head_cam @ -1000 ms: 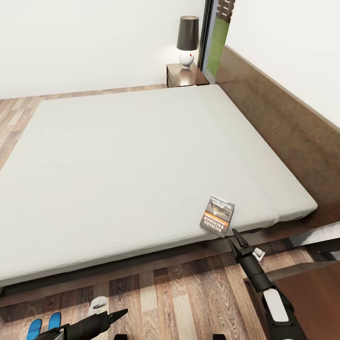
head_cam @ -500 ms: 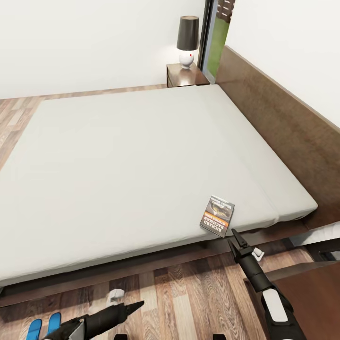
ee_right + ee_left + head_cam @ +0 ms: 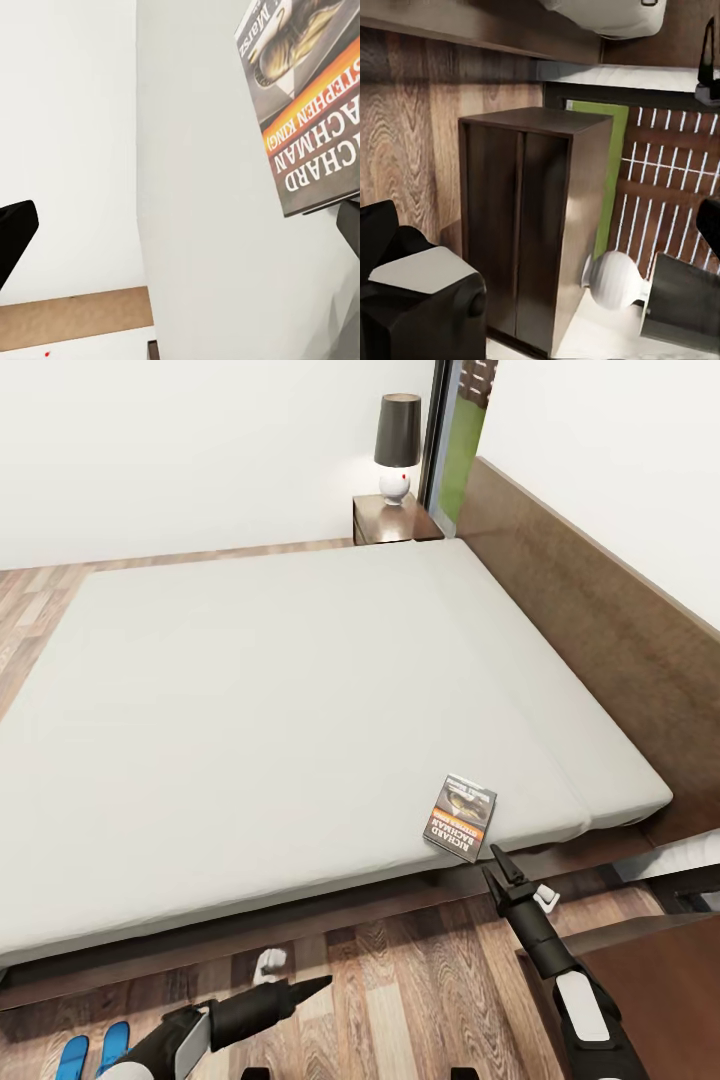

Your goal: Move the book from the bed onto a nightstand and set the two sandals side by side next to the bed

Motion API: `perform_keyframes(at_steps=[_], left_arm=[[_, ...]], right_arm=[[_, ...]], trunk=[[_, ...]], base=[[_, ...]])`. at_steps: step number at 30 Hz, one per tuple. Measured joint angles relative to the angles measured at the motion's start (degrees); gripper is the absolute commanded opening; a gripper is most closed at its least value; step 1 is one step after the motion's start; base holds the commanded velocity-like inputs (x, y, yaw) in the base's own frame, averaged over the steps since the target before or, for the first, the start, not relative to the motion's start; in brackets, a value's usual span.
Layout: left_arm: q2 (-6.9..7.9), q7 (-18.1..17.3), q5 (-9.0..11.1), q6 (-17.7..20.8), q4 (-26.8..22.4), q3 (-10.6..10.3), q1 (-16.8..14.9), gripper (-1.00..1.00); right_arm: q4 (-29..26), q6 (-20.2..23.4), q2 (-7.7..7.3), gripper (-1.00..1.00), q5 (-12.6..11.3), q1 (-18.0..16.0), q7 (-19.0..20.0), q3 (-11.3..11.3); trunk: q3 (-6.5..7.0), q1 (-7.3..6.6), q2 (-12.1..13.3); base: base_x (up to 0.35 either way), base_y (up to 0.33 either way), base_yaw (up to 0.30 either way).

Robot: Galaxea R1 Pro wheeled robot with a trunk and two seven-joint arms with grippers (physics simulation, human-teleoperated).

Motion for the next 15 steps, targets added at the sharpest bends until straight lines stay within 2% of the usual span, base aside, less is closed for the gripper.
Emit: perform_keyframes(at_steps=[2, 4, 8, 11, 15], left_arm=[[1.75, -4.11, -0.18, -0.05, 0.01, -0.01, 0.03, 1.0], [2.74, -5.24, -0.47, -0.07, 0.07, -0.01, 0.06, 1.0], [4.93, -5.55, -3.09, -0.38, 0.55, -0.29, 0.27, 1.0], [5.88, -5.4, -5.7, -0.67, 1.68, -0.48, 0.5, 1.0], [6.69, -5.33, -7.69, -1.8, 3.15, -0.48, 0.59, 1.0]], right_arm=[[0.0, 0.0, 0.02, 1.0, 0.0, 0.0, 0.0, 0.0], [0.0, 0.0, 0.04, 1.0, 0.0, 0.01, 0.0, 0.0], [0.0, 0.0, 0.08, 1.0, 0.0, 0.01, 0.0, 0.0], [0.0, 0.0, 0.09, 1.0, 0.0, 0.0, 0.0, 0.0], [0.0, 0.0, 0.09, 1.0, 0.0, 0.01, 0.0, 0.0]], trunk=[[0.0, 0.0, 0.0], [0.0, 0.0, 0.0], [0.0, 0.0, 0.0], [0.0, 0.0, 0.0], [0.0, 0.0, 0.0]], base=[[0.0, 0.0, 0.0], [0.0, 0.0, 0.0], [0.0, 0.0, 0.0], [0.0, 0.0, 0.0], [0.0, 0.0, 0.0]])
